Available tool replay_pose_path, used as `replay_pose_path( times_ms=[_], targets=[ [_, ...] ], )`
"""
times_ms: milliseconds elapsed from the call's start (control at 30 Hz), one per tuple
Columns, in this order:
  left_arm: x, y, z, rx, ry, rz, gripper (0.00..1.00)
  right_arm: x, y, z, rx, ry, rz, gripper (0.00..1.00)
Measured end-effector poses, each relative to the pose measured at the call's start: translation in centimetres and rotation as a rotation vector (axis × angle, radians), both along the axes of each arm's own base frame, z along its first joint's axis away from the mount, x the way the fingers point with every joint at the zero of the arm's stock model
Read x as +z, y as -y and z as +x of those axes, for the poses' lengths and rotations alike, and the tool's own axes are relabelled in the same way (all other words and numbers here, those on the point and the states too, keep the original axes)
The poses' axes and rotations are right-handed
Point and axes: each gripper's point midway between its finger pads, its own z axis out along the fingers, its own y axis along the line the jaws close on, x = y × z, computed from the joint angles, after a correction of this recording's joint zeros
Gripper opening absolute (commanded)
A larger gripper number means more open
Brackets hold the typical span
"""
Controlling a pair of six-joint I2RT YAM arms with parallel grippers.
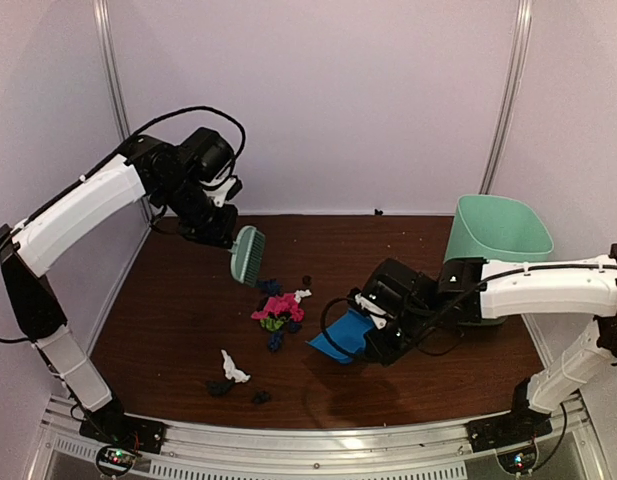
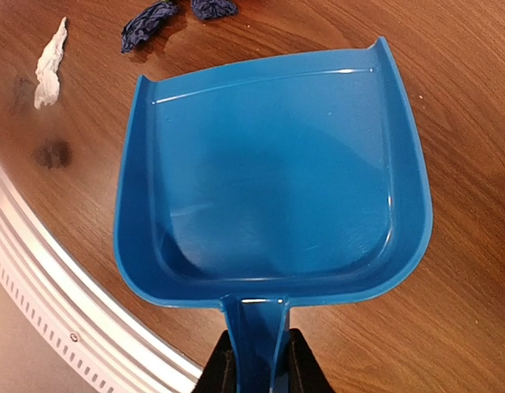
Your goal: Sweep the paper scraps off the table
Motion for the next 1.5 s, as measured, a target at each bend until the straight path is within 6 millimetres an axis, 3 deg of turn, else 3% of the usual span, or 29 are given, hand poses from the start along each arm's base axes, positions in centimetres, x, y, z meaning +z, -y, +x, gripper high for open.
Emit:
replay_pose_path(
  times_ms=[267,667,1133,1500],
  targets=[
    [-4.9,-3.8,0.4,0.029,-0.009,0.243,0.00,-3.1,-2.4,0.7,0.080,-0.005,-0.023,0.00],
    [-9.4,-4.8,-0.1,-0.025,-0.076,0.358,0.00,-5.8,-4.6,0.3,0.203,-0.041,-0.017,0.00],
    [-12.3,-1.6,-2.8,-0.144,-0.196,0.261,0.00,-6.9,-7.1,1.7,0.236,-0.064,0.020,0.00],
    [-11.6,3.2,-7.1,-0.236,-0.276,0.144,0.00,-7.5,-7.7,2.4,0.240,-0.078,0.044,0.00]
  ],
)
